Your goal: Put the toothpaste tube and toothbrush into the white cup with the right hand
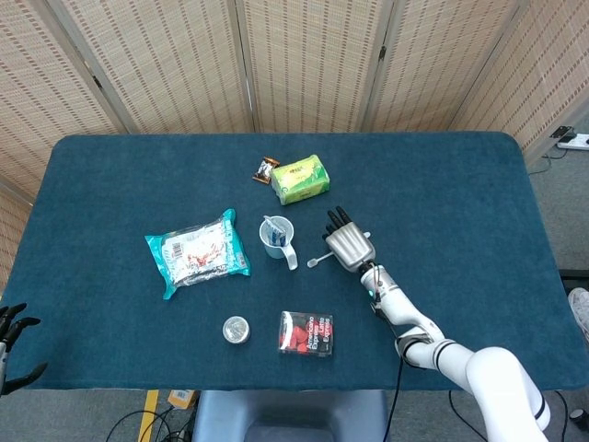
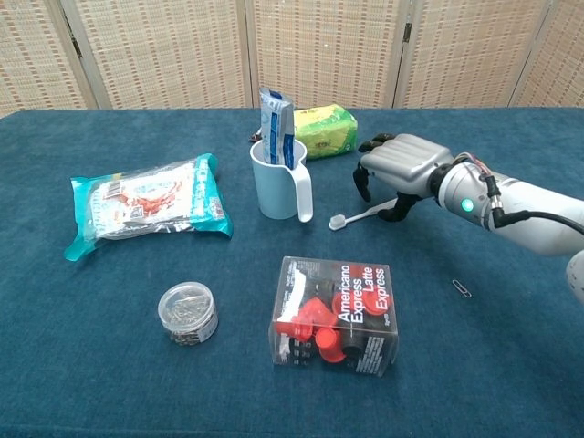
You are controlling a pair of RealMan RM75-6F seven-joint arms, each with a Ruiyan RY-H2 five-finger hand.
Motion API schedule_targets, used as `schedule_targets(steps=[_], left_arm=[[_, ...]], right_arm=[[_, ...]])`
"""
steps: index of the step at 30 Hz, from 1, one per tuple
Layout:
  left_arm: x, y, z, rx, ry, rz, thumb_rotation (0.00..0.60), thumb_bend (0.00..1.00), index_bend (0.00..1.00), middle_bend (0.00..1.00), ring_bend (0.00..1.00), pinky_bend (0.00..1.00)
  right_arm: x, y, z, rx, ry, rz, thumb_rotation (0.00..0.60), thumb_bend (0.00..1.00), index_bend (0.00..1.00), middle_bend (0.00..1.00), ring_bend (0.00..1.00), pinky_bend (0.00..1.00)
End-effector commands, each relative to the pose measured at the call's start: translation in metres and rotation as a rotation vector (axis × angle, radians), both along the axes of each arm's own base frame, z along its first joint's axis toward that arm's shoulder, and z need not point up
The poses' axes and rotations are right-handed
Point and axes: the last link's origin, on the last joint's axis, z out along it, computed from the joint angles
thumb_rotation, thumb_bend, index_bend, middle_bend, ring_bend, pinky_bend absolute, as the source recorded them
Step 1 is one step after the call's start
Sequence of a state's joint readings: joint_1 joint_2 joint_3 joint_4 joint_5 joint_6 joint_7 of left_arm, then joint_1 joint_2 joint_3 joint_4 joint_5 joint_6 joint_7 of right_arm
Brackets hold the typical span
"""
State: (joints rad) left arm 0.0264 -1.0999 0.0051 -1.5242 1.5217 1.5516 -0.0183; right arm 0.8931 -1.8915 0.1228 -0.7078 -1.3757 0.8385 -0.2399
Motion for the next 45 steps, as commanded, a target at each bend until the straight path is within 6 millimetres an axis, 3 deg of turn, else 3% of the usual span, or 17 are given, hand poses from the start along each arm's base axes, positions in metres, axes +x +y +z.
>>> schedule_targets(steps=[1, 13, 30, 45], left_arm=[[0.000, 0.000, -0.001, -0.002, -0.001, 0.001, 0.600, 0.20, 0.32, 0.16, 0.13, 0.16], [-0.002, 0.000, -0.002, -0.004, -0.002, 0.006, 0.600, 0.20, 0.32, 0.16, 0.13, 0.16], [-0.003, -0.001, -0.003, -0.005, -0.002, 0.007, 0.600, 0.20, 0.32, 0.16, 0.13, 0.16], [-0.003, -0.002, -0.003, -0.008, -0.003, 0.008, 0.600, 0.20, 0.32, 0.16, 0.13, 0.16]], right_arm=[[-0.001, 0.001, -0.001, -0.006, 0.003, 0.012, 0.600, 0.24, 0.49, 0.32, 0.08, 0.04], [-0.002, 0.000, -0.009, -0.002, 0.012, 0.008, 0.600, 0.25, 0.49, 0.32, 0.08, 0.04], [-0.007, 0.001, -0.011, -0.002, 0.033, 0.017, 0.600, 0.34, 0.49, 0.32, 0.08, 0.04], [-0.012, 0.003, -0.006, -0.029, -0.020, 0.001, 0.600, 0.36, 0.58, 0.35, 0.10, 0.04]])
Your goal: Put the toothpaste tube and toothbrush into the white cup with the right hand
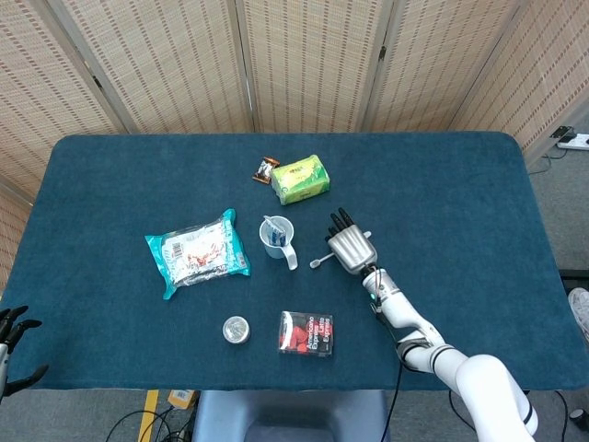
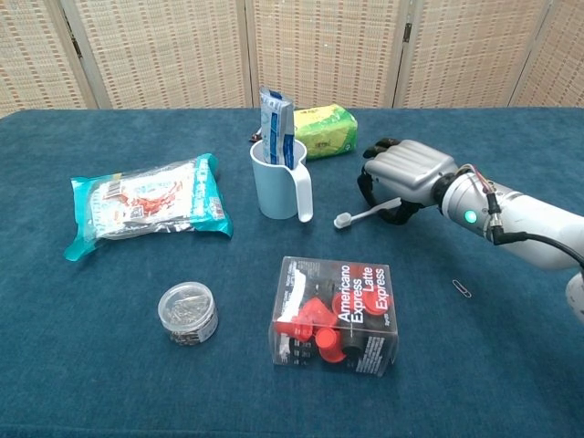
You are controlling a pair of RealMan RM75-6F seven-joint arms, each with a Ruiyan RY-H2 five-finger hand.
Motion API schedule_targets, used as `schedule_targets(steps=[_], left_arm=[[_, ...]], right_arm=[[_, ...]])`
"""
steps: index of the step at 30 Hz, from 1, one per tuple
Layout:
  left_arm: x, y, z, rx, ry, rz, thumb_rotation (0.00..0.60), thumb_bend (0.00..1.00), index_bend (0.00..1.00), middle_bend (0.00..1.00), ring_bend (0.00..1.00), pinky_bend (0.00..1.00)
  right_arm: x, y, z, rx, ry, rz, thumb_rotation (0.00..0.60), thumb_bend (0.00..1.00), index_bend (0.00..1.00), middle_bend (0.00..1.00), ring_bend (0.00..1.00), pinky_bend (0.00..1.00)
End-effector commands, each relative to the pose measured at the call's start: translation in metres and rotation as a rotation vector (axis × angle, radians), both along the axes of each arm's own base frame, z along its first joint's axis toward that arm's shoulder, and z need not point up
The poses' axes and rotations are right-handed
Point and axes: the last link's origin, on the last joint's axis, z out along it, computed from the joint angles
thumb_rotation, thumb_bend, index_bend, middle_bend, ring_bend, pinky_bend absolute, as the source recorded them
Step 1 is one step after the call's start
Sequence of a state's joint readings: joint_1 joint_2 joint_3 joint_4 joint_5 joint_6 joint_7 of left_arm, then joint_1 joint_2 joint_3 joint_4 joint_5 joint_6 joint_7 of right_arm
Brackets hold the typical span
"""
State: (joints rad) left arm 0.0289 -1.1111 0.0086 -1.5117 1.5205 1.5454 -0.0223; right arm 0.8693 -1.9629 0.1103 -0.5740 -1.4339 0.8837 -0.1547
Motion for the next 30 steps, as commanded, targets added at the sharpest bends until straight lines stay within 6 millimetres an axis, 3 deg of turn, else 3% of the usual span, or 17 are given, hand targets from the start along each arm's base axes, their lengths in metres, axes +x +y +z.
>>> schedule_targets(steps=[1, 13, 30], left_arm=[[0.000, 0.000, 0.000, 0.001, 0.001, -0.001, 0.600, 0.20, 0.32, 0.16, 0.13, 0.16], [0.000, 0.000, 0.001, 0.005, 0.000, -0.004, 0.600, 0.20, 0.32, 0.16, 0.13, 0.16], [0.006, 0.002, 0.003, 0.006, 0.005, -0.019, 0.600, 0.20, 0.32, 0.16, 0.13, 0.16]], right_arm=[[-0.001, 0.000, 0.001, -0.002, -0.006, -0.004, 0.600, 0.36, 0.58, 0.35, 0.10, 0.04], [0.007, -0.002, 0.020, -0.039, -0.148, 0.001, 0.600, 0.37, 0.66, 0.37, 0.12, 0.04], [0.036, 0.004, 0.101, -0.032, -0.668, -0.068, 0.600, 0.39, 0.70, 0.40, 0.13, 0.04]])
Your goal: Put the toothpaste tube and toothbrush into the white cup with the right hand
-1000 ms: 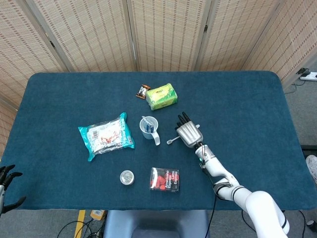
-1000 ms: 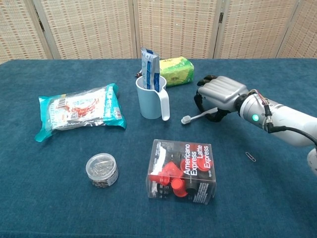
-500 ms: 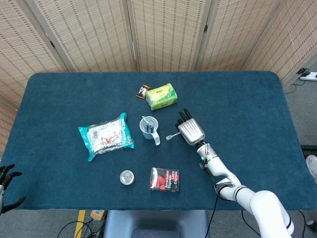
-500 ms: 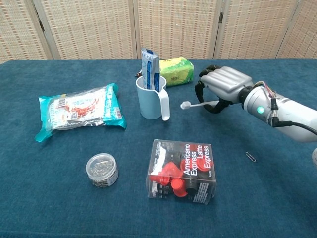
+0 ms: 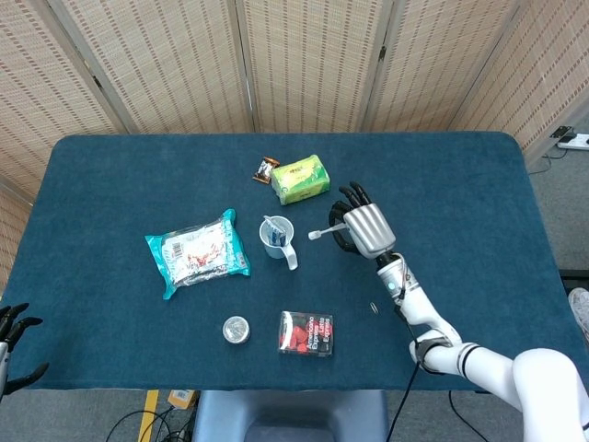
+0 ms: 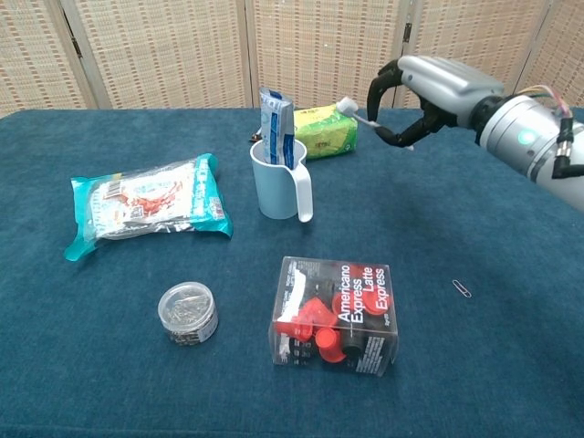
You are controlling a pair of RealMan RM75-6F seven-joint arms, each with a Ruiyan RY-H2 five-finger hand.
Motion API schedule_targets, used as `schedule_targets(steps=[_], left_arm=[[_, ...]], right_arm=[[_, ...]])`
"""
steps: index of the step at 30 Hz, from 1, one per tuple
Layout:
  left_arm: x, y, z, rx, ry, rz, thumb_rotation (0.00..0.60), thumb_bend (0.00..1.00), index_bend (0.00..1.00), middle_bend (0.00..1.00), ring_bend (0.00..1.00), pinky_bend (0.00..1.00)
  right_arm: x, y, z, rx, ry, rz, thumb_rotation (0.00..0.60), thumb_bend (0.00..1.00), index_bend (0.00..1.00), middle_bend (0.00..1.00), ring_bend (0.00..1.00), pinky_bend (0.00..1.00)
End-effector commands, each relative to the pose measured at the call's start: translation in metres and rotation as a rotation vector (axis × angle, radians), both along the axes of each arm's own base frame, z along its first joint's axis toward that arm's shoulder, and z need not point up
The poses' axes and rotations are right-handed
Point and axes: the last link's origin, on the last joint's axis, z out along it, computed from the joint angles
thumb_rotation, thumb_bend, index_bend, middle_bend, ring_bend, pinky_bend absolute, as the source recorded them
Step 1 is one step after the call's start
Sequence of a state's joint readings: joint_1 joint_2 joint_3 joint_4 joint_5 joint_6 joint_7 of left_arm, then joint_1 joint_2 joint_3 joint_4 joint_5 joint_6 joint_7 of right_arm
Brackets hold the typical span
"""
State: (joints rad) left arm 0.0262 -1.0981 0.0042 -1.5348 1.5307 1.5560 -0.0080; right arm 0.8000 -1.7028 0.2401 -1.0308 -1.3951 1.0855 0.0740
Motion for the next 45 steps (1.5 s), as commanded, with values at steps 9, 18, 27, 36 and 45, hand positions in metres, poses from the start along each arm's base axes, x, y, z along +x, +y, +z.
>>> schedule_targets(steps=[9, 18, 27, 36, 45], left_arm=[[0.002, -0.001, 0.000, -0.003, 0.003, 0.006, 0.600, 0.20, 0.32, 0.16, 0.13, 0.16], [0.003, -0.003, 0.003, 0.005, 0.007, 0.010, 0.600, 0.20, 0.32, 0.16, 0.13, 0.16], [-0.001, -0.005, 0.004, 0.003, 0.013, 0.029, 0.600, 0.20, 0.32, 0.16, 0.13, 0.16], [-0.003, -0.006, 0.004, 0.003, 0.015, 0.038, 0.600, 0.20, 0.32, 0.16, 0.13, 0.16], [-0.004, -0.005, 0.002, -0.002, 0.014, 0.040, 0.600, 0.20, 0.32, 0.16, 0.13, 0.16]], right_arm=[[0.037, 0.001, 0.020, 0.208, -0.459, -0.091, 0.600, 0.39, 0.70, 0.40, 0.13, 0.04], [0.071, -0.012, -0.005, 0.325, -0.634, -0.137, 0.600, 0.39, 0.70, 0.40, 0.13, 0.04], [0.086, -0.027, -0.027, 0.383, -0.736, -0.207, 0.600, 0.39, 0.70, 0.40, 0.13, 0.04], [0.088, -0.033, -0.044, 0.399, -0.719, -0.229, 0.600, 0.39, 0.70, 0.40, 0.13, 0.04], [0.077, -0.034, -0.041, 0.404, -0.680, -0.222, 0.600, 0.34, 0.49, 0.34, 0.13, 0.04]])
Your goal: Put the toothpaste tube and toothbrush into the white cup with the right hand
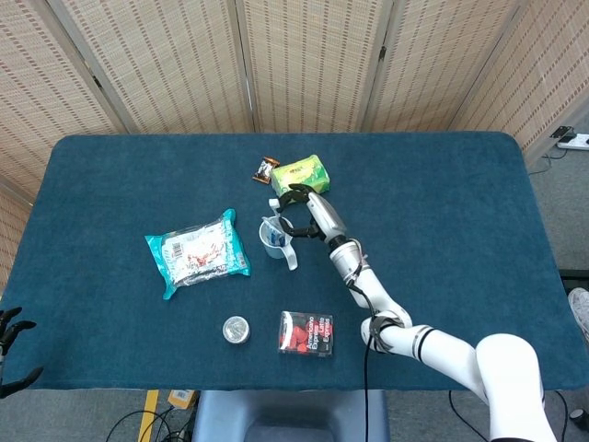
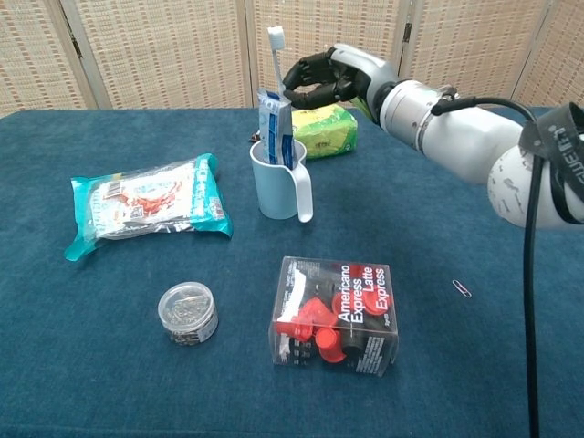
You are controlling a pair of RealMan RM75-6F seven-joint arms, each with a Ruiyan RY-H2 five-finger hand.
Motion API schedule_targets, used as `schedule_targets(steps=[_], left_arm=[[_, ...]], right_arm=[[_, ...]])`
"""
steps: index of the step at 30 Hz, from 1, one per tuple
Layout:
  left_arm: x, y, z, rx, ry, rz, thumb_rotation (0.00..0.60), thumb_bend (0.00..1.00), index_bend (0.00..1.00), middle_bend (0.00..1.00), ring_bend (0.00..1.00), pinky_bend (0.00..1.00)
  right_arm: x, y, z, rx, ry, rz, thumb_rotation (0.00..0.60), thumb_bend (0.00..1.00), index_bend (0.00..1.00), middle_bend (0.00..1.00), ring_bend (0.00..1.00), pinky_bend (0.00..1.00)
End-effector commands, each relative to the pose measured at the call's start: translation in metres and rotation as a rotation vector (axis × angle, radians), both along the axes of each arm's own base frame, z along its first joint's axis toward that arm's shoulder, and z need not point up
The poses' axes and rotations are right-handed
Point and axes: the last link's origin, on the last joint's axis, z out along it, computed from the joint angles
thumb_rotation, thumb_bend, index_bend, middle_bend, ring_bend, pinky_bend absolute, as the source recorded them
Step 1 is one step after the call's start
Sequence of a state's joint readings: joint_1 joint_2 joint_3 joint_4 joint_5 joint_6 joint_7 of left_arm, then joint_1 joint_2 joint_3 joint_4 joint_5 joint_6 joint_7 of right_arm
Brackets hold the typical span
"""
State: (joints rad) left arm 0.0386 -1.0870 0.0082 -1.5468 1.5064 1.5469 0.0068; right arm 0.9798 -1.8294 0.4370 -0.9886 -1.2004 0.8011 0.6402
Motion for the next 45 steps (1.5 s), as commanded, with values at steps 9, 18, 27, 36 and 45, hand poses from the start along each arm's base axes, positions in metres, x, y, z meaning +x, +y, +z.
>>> schedule_targets(steps=[9, 18, 27, 36, 45], left_arm=[[0.004, 0.004, -0.002, -0.007, 0.003, -0.015, 0.600, 0.20, 0.32, 0.16, 0.13, 0.16], [0.006, 0.007, 0.001, 0.005, 0.005, -0.023, 0.600, 0.20, 0.32, 0.16, 0.13, 0.16], [0.012, 0.018, -0.007, 0.010, -0.003, -0.066, 0.600, 0.20, 0.32, 0.16, 0.13, 0.16], [0.026, 0.038, -0.015, 0.012, -0.009, -0.132, 0.600, 0.20, 0.31, 0.16, 0.13, 0.16], [0.042, 0.044, -0.024, 0.006, -0.006, -0.164, 0.600, 0.20, 0.31, 0.16, 0.13, 0.16]], right_arm=[[-0.010, -0.002, 0.013, -0.029, 0.025, 0.014, 0.600, 0.34, 0.39, 0.33, 0.13, 0.04], [-0.032, 0.015, 0.043, -0.167, 0.207, 0.130, 0.600, 0.35, 0.36, 0.31, 0.12, 0.04], [-0.103, 0.066, 0.110, -0.372, 0.500, 0.068, 0.600, 0.46, 0.36, 0.32, 0.12, 0.09], [-0.164, 0.144, 0.167, -0.355, 0.615, -0.048, 0.600, 0.46, 0.34, 0.31, 0.12, 0.09], [-0.214, 0.226, 0.212, -0.355, 0.628, -0.197, 0.600, 0.47, 0.19, 0.22, 0.08, 0.09]])
